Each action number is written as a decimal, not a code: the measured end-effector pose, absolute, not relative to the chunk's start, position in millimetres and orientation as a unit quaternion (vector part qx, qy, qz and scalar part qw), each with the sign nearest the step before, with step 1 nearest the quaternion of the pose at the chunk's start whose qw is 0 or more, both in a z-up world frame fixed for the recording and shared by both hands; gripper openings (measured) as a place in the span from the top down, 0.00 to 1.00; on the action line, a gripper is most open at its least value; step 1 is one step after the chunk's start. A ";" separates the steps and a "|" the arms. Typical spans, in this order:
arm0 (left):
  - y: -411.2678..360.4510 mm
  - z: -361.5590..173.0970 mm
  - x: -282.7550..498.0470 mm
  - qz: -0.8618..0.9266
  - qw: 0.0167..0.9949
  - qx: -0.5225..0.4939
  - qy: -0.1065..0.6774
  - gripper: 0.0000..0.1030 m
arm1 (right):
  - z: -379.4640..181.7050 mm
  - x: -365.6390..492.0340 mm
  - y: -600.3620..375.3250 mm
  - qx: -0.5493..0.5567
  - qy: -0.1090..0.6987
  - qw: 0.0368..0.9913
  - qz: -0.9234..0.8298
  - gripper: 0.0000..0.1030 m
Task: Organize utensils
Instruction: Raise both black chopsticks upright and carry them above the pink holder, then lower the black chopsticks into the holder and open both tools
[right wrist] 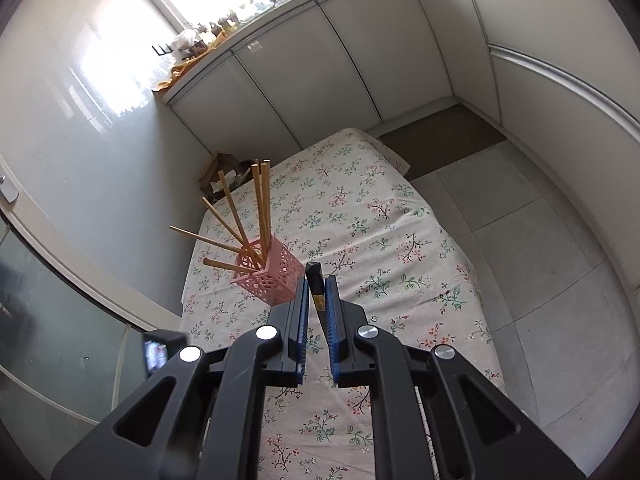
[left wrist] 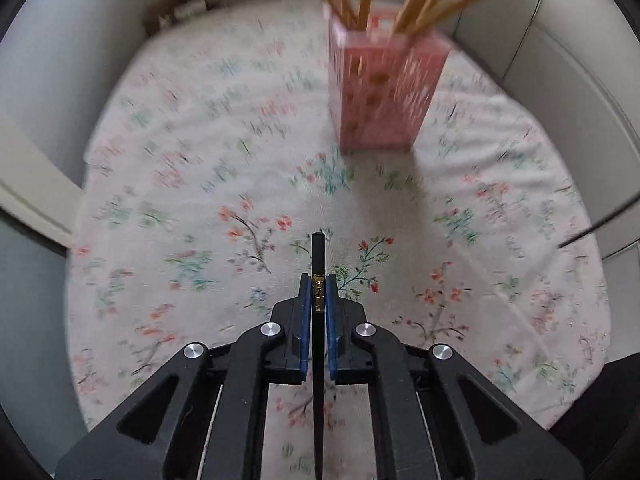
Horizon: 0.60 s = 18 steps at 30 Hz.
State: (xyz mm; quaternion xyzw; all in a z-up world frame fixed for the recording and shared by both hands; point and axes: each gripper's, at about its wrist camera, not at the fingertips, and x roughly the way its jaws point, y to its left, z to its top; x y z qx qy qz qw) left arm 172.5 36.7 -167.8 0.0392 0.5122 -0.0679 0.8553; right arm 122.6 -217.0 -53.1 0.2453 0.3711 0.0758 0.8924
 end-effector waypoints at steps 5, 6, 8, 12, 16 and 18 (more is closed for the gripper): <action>40.8 -112.7 144.3 -0.061 0.909 0.006 0.412 0.94 | -36.1 115.6 -209.6 0.235 0.355 0.901 0.082 0.90; 44.0 -101.2 138.8 -0.065 0.916 -0.007 0.396 0.94 | -33.2 114.9 -208.3 0.232 0.353 0.902 0.084 0.90; 40.6 -77.7 135.7 -0.073 0.926 -0.018 0.370 0.94 | -26.5 113.9 -206.4 0.228 0.350 0.905 0.085 0.91; 43.0 -47.9 145.3 -0.085 0.941 -0.031 0.327 0.94 | -10.8 115.2 -204.7 0.221 0.341 0.909 0.088 0.90; 43.5 -12.3 154.5 -0.094 0.951 -0.034 0.293 0.94 | 6.3 121.6 -204.5 0.214 0.333 0.914 0.093 0.90; 45.4 4.4 162.4 -0.093 0.955 -0.032 0.281 0.94 | 17.2 126.6 -204.5 0.211 0.326 0.917 0.096 0.90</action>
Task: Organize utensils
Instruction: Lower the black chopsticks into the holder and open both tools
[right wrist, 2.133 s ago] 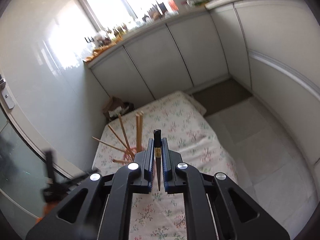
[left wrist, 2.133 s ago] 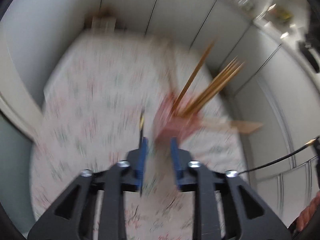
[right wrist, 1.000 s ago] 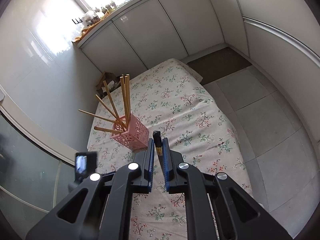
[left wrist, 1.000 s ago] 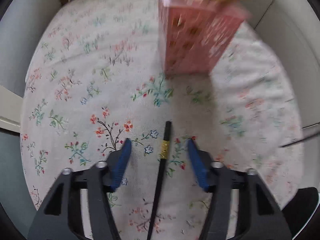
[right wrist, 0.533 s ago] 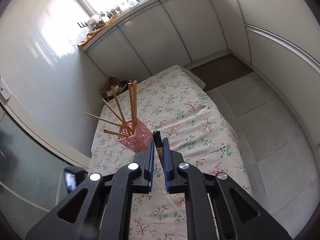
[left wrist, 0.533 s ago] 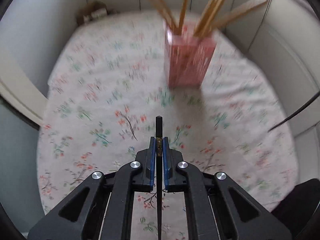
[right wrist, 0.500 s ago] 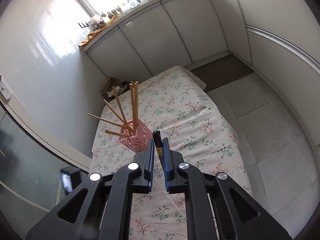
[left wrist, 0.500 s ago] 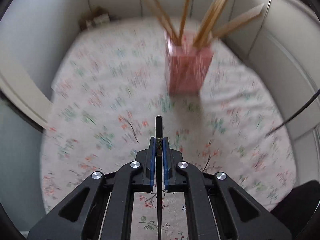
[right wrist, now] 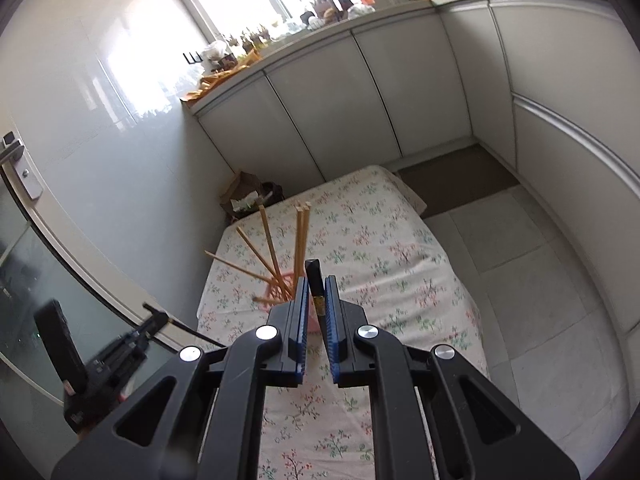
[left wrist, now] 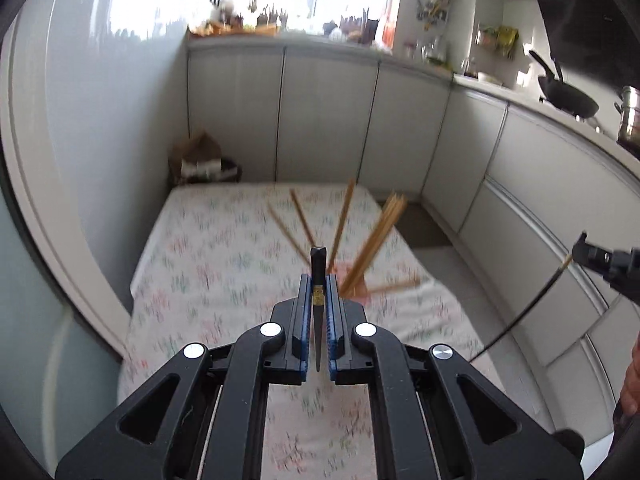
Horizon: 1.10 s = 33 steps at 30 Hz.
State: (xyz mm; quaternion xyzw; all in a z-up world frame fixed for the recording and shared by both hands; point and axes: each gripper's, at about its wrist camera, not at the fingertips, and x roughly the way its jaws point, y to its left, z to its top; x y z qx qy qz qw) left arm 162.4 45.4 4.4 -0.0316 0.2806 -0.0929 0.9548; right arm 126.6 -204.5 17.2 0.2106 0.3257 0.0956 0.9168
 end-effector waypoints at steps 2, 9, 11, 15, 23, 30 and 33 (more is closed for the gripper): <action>46.2 16.9 172.7 -0.096 0.955 -0.035 0.277 0.94 | 27.5 132.3 -204.7 0.207 0.320 0.920 0.096 0.91; 37.2 40.3 212.7 -0.092 0.961 -0.030 0.259 0.94 | 58.8 157.5 -208.9 0.201 0.299 0.928 0.093 0.90; 34.4 39.9 224.2 -0.097 0.960 -0.034 0.260 0.94 | 68.6 166.1 -210.0 0.201 0.290 0.931 0.093 0.90; 27.3 30.6 242.5 -0.100 0.958 -0.031 0.267 0.94 | 80.2 176.2 -206.8 0.197 0.275 0.936 0.099 0.90; 17.7 -12.4 267.3 -0.116 0.945 -0.031 0.305 0.87 | 84.8 206.8 -170.1 0.196 0.256 0.936 0.140 0.90; 50.4 32.7 224.3 -0.102 0.968 -0.079 0.214 0.61 | 77.9 238.2 -127.2 0.173 0.251 0.939 0.157 0.90; 72.0 42.6 215.0 -0.094 0.971 -0.107 0.193 0.60 | 69.9 249.5 -113.1 0.168 0.258 0.937 0.162 0.91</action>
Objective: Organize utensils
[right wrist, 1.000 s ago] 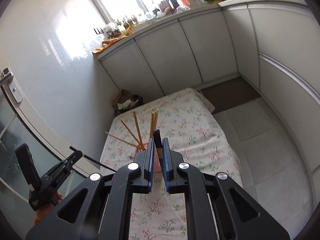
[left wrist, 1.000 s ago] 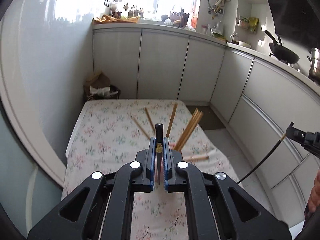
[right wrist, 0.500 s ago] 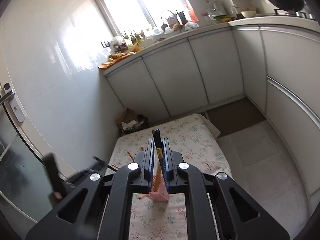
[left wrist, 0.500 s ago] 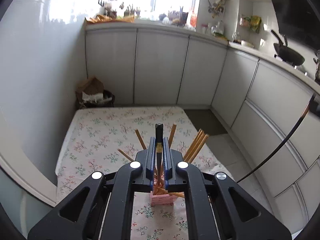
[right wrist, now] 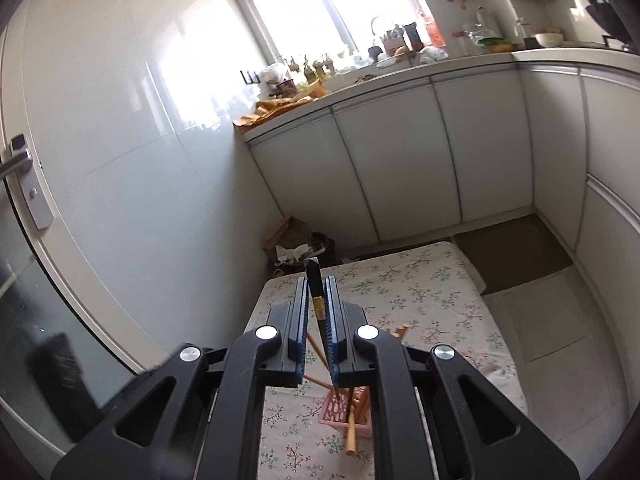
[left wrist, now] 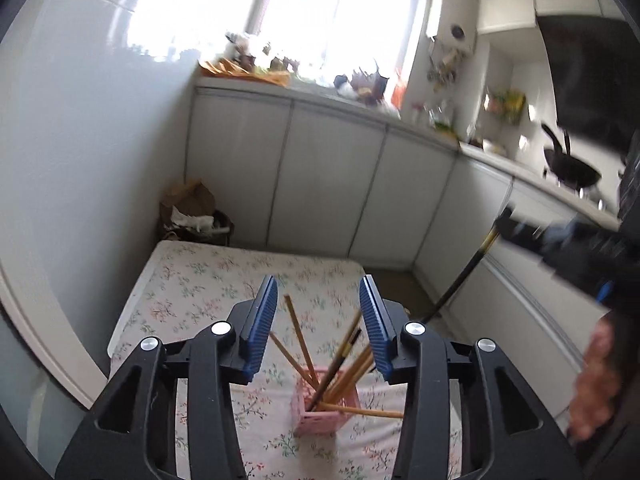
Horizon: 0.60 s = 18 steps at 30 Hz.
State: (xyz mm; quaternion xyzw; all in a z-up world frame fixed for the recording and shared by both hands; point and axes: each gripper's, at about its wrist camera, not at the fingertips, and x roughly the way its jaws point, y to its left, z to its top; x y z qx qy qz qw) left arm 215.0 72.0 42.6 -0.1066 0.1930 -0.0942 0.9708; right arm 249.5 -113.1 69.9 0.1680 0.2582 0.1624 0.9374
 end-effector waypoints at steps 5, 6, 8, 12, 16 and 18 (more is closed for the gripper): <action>91.1 29.5 216.5 -0.082 0.968 -0.126 0.201 0.58 | 41.4 268.2 -92.4 0.158 0.272 0.934 0.170 0.89; 94.4 24.5 216.8 -0.081 0.966 -0.132 0.205 0.58 | 30.7 274.5 -89.3 0.159 0.277 0.931 0.175 0.86; 100.2 13.9 218.0 -0.079 0.962 -0.145 0.218 0.58 | 6.6 281.6 -84.0 0.155 0.296 0.928 0.165 0.73; 102.7 12.1 210.7 -0.072 0.962 -0.139 0.224 0.52 | 3.1 278.1 -85.4 0.157 0.303 0.928 0.149 0.72; 95.0 26.9 185.5 -0.044 0.974 -0.120 0.188 0.19 | 31.0 238.1 -96.1 0.123 0.262 0.951 0.104 0.62; 87.1 35.0 170.1 -0.035 0.978 -0.114 0.172 0.12 | 37.2 217.7 -100.8 0.111 0.245 0.960 0.077 0.44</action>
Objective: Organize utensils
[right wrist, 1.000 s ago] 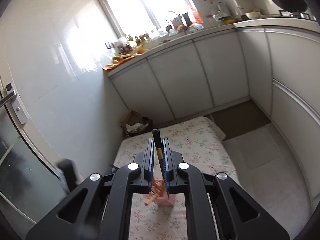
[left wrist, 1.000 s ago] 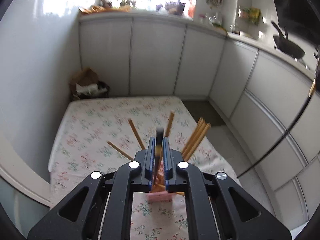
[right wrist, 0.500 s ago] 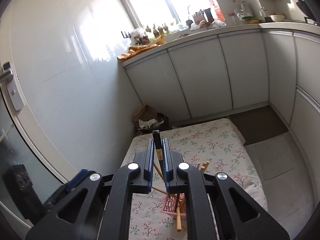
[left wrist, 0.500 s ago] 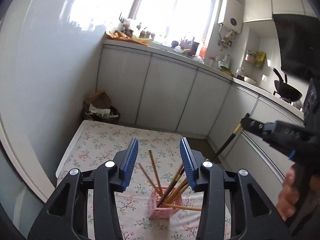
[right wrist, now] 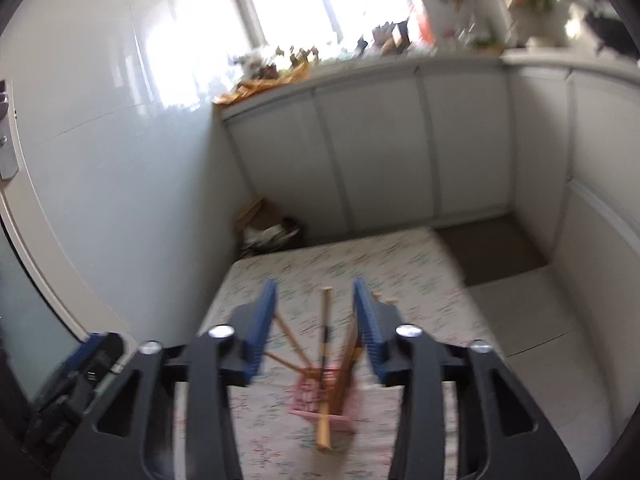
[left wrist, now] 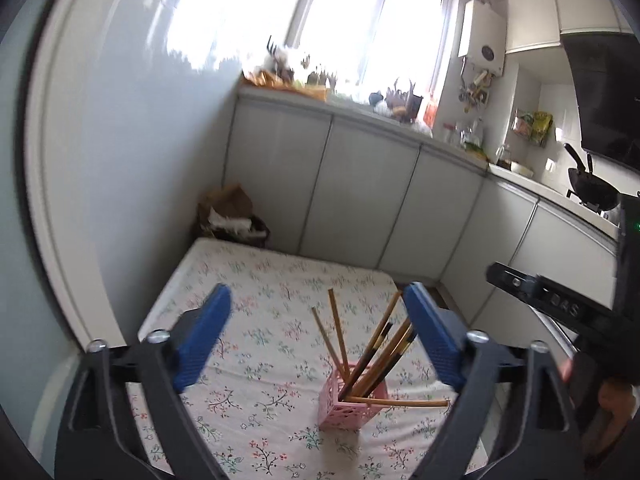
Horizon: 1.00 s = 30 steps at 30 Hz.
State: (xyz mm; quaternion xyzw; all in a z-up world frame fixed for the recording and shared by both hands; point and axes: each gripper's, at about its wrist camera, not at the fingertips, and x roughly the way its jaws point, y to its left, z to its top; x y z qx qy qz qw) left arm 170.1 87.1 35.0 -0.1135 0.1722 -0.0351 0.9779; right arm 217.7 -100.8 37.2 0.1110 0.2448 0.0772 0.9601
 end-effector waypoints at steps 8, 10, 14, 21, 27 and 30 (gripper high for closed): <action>53.5 44.5 110.9 0.006 0.984 -0.086 0.157 0.07 | 35.1 123.3 -135.2 0.097 0.207 0.973 -0.031 0.08; 44.4 41.9 95.6 0.023 0.984 -0.077 0.156 0.07 | 31.1 99.3 -147.4 0.111 0.199 0.972 -0.059 0.06; 32.0 36.0 75.1 0.026 0.980 -0.087 0.175 0.07 | 24.6 74.8 -161.5 0.116 0.227 0.959 -0.123 0.06; 6.3 30.0 42.0 0.037 0.982 -0.050 0.178 0.07 | 11.2 36.8 -179.8 0.117 0.280 0.947 -0.109 0.06; -3.8 24.4 32.4 0.023 0.979 -0.035 0.202 0.07 | 8.5 5.5 -178.1 0.114 0.261 0.951 -0.118 0.06; -8.0 22.2 28.5 0.014 0.977 -0.030 0.211 0.07 | 9.9 2.0 -179.5 0.117 0.260 0.951 -0.120 0.06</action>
